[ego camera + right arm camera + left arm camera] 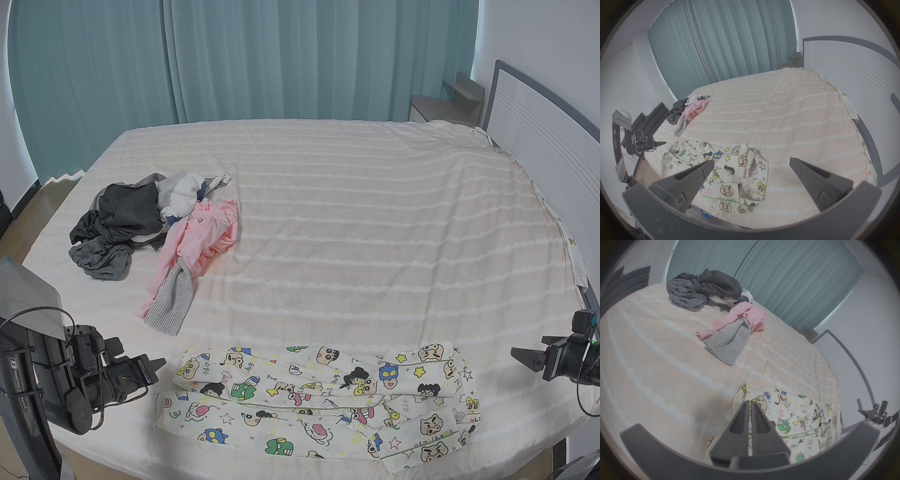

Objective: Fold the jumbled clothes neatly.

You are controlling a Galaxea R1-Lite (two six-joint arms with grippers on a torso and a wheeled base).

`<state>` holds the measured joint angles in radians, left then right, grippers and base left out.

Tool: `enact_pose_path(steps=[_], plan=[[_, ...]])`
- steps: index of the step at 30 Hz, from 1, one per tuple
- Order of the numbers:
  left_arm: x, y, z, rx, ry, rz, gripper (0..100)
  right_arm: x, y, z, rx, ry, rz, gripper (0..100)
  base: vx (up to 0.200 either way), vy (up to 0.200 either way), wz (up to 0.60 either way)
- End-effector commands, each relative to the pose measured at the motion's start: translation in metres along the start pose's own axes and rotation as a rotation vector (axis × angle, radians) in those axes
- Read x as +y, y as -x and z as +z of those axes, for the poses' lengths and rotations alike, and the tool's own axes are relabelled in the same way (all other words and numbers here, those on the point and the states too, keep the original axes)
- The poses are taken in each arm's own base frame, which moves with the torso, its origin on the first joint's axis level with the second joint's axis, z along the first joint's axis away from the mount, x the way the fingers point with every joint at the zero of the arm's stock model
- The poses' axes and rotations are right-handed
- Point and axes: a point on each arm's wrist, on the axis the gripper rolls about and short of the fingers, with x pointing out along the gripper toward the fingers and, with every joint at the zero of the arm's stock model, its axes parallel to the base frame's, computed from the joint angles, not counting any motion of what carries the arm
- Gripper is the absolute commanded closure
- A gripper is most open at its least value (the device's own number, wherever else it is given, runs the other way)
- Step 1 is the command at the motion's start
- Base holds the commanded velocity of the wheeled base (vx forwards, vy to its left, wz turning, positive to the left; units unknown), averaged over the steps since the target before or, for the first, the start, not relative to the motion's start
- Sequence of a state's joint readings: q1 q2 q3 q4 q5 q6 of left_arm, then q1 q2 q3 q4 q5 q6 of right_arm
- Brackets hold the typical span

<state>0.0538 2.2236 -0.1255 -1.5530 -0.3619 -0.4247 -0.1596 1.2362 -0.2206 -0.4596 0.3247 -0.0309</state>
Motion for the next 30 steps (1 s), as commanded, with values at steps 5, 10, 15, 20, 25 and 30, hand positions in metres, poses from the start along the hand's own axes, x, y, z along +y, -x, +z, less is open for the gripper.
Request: enact_pose_path(steps=[5,10,15,20,25,30], plan=[[-0.011,0.007,0.005,-0.003,0.083,-0.094,100,-0.001,-0.085,0.024,0.182,0.009,0.100,0,0.000,0.000,0.00],[-0.009,0.006,0.000,0.048,0.161,-0.127,100,0.004,-0.139,0.022,0.279,0.037,0.055,0,0.000,0.000,0.00],[-0.009,0.008,-0.001,0.062,0.174,-0.135,100,0.003,-0.179,0.022,0.323,0.032,0.054,0,0.000,0.000,0.00],[-0.011,0.008,-0.003,0.080,0.177,-0.161,100,0.002,-0.200,0.029,0.353,-0.057,0.056,0,0.000,0.000,0.00],[-0.011,0.007,-0.003,0.085,0.175,-0.163,100,0.011,-0.208,0.030,0.386,-0.096,0.131,0,0.000,0.000,0.00],[-0.010,0.007,-0.004,0.089,0.178,-0.159,100,0.014,-0.217,0.024,0.408,-0.089,0.144,0,0.000,0.000,0.00]])
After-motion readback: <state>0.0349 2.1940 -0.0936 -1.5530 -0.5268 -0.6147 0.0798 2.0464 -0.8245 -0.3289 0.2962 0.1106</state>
